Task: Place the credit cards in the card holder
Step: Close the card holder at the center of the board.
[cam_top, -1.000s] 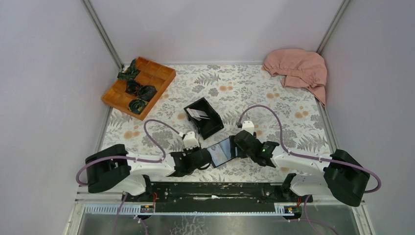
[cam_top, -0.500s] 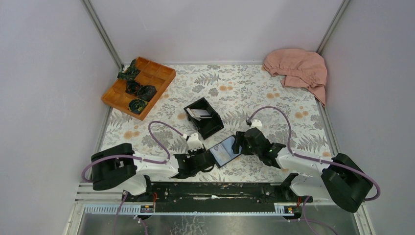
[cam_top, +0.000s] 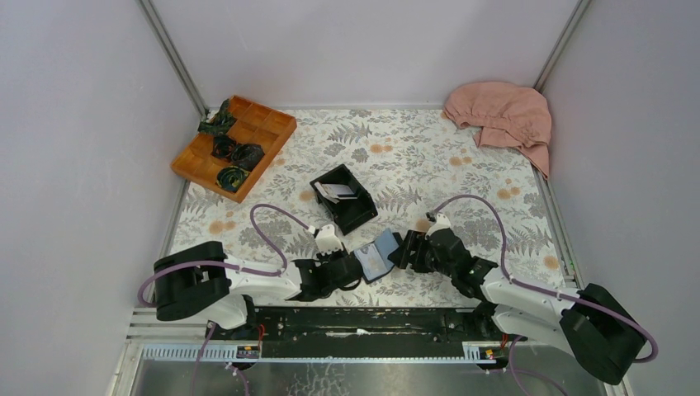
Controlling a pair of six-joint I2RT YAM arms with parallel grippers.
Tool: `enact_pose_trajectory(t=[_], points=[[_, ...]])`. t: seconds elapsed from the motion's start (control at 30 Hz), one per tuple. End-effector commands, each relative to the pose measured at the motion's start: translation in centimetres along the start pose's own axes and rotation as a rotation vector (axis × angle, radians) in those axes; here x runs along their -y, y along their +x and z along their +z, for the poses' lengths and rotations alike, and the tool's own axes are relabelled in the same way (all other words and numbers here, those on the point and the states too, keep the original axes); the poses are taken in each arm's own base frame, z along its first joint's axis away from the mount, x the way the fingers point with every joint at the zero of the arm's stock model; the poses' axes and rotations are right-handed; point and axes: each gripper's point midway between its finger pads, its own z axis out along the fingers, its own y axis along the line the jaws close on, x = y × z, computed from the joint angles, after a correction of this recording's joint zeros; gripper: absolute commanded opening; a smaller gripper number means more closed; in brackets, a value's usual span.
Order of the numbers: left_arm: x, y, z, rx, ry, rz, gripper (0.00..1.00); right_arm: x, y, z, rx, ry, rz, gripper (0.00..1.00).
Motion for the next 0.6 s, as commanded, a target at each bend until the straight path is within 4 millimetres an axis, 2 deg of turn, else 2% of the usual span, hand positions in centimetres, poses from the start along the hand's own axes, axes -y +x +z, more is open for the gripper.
enact_pose_trajectory(t=[0.0,0.33,0.57], points=[[-3.8,1.7,0.2,-0.047,-0.109,0.088,0.18,-0.7,1.4,-0.5,-0.055,-0.051,0.044,0.75],[-4.0,1.9,0.5,-0.051,-0.128,0.103,0.18,-1.6,0.0,-1.6,0.054,-0.133,0.131,0.75],[-4.0,2.2,0.7,-0.057,-0.125,0.098,0.18,-1.3,-0.3,-2.1,0.108,-0.149,0.192,0.75]])
